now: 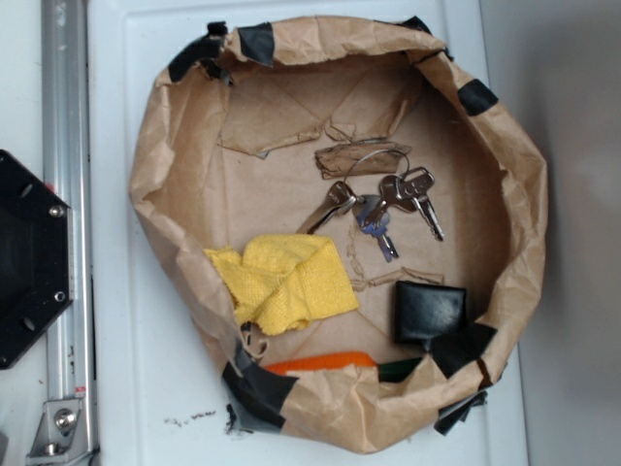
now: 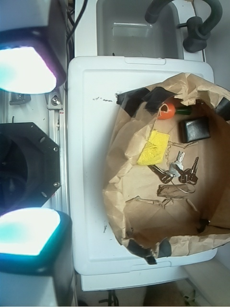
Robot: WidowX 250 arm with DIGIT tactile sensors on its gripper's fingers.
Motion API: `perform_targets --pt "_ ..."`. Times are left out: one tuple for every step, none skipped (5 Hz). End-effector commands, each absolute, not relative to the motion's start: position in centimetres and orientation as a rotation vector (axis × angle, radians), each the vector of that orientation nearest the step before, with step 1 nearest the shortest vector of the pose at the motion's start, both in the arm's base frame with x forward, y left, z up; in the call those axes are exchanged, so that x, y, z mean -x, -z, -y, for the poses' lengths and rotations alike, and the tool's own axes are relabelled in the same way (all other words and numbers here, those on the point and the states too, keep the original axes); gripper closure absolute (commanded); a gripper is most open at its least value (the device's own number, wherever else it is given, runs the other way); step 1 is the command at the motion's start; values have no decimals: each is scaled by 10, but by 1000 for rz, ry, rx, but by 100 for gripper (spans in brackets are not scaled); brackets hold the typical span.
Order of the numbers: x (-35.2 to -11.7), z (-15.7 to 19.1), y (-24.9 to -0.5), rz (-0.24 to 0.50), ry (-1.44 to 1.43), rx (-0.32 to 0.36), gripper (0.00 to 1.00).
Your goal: Grab the yellow cloth.
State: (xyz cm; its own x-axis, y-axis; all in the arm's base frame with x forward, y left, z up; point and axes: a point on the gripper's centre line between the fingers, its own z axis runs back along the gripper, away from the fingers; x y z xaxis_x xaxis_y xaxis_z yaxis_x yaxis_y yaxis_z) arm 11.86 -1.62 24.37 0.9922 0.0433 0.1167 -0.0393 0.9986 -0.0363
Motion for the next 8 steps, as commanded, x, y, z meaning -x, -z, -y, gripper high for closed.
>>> perform_targets --pt "-119 16 -244 118 -41 34 0" --pt "-169 8 -220 58 -161 67 0" --pt "-218 7 -189 46 -231 96 0" --pt "-259 9 -156 21 -285 142 0" --pt "-246 46 -102 -87 -211 176 0" --pt "-244 49 -76 -60 -221 155 0" --pt "-227 60 -55 -153 -230 176 0" --pt "-214 60 -30 -185 -204 140 0"
